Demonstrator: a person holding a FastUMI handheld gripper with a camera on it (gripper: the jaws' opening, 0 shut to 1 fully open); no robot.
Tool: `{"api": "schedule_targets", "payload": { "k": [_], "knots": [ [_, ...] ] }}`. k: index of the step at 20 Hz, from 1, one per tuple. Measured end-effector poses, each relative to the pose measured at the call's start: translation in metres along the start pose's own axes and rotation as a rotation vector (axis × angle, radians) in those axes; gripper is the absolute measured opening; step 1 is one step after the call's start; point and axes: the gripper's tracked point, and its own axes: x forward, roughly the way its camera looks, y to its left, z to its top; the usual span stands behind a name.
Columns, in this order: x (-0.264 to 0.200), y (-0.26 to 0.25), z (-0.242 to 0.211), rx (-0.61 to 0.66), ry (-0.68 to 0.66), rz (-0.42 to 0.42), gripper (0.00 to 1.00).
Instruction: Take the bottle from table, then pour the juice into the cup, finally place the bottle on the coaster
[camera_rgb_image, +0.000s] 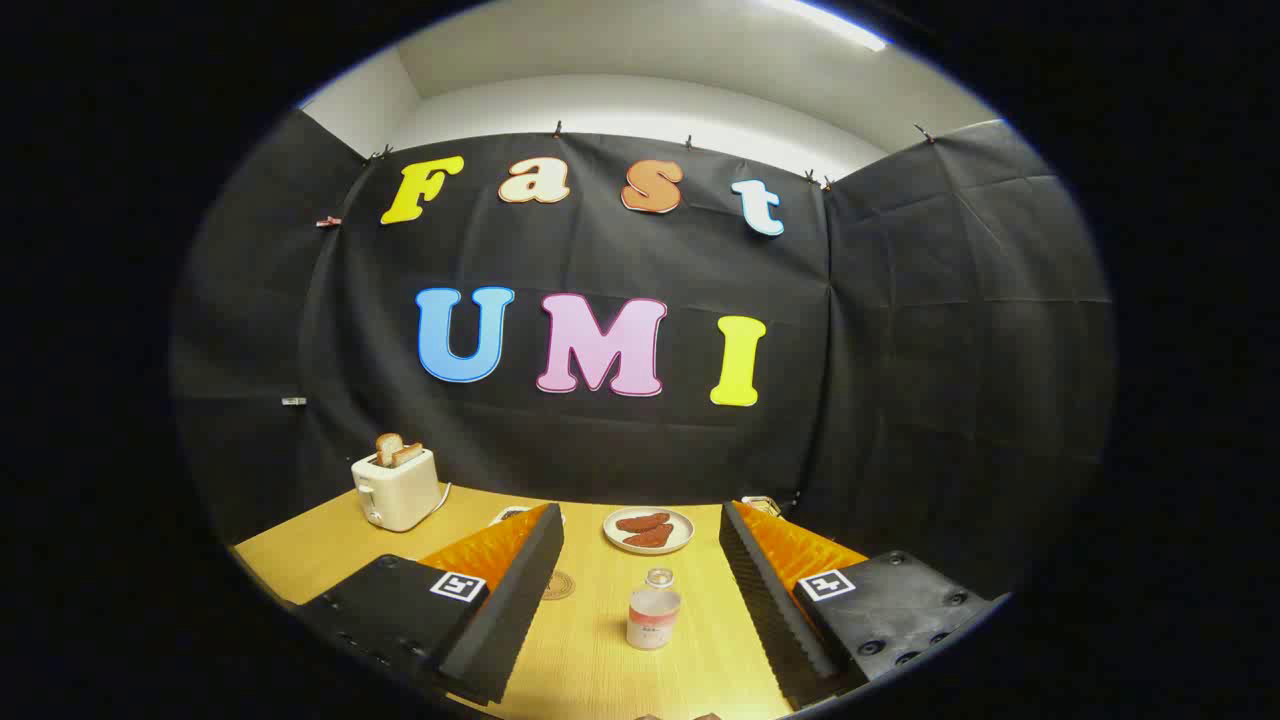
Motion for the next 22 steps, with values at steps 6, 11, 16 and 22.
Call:
{"api": "schedule_targets", "payload": {
  "k": [6, 11, 16, 22],
  "knots": [
    [0.007, -0.004, -0.008, 0.002, 0.015, 0.015, 0.97],
    [0.027, -0.003, -0.020, 0.012, 0.019, 0.059, 0.97],
    [0.041, -0.002, -0.023, 0.027, -0.022, 0.122, 0.97],
    [0.056, -0.007, -0.048, 0.023, 0.009, 0.158, 0.97]
  ]
}}
